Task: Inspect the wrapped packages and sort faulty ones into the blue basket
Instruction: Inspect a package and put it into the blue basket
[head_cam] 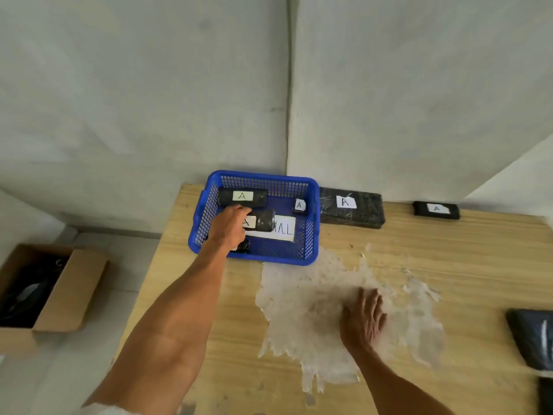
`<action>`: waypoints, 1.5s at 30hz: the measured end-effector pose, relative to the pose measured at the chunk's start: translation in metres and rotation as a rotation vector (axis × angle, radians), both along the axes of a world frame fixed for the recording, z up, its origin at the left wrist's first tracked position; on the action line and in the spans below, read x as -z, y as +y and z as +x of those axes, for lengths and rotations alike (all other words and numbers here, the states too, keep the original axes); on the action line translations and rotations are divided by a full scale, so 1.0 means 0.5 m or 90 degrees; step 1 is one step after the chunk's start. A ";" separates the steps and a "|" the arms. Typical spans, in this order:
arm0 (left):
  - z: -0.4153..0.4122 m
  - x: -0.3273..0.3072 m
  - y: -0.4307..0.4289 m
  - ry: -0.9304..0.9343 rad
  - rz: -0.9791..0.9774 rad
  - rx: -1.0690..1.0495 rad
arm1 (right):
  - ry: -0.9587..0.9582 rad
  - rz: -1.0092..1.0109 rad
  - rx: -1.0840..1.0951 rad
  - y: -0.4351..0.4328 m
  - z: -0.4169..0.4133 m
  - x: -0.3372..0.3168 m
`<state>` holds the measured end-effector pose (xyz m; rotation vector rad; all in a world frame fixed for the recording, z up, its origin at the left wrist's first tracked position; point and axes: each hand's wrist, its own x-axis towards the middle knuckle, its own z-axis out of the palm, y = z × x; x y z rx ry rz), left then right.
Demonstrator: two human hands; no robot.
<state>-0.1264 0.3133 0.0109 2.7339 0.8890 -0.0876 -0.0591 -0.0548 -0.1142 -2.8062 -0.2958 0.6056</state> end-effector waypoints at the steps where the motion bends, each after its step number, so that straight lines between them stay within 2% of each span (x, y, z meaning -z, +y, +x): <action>1: 0.001 0.019 0.015 0.002 -0.005 -0.006 | -0.029 0.003 0.002 0.001 -0.012 0.014; 4: 0.005 0.069 0.056 0.012 -0.015 -0.013 | -0.101 0.003 0.003 0.000 -0.026 0.052; 11: -0.002 0.098 0.104 0.015 -0.029 0.002 | -0.150 -0.010 0.004 -0.004 -0.029 0.052; 17: 0.003 0.102 0.106 0.023 -0.054 -0.001 | -0.148 0.001 0.014 -0.001 -0.027 0.046; 30: -0.001 0.116 0.114 -0.021 -0.044 0.009 | -0.151 0.011 0.016 -0.002 -0.028 0.040; 45: 0.012 0.113 0.106 -0.007 -0.018 0.030 | -0.157 0.026 0.022 -0.001 -0.031 0.039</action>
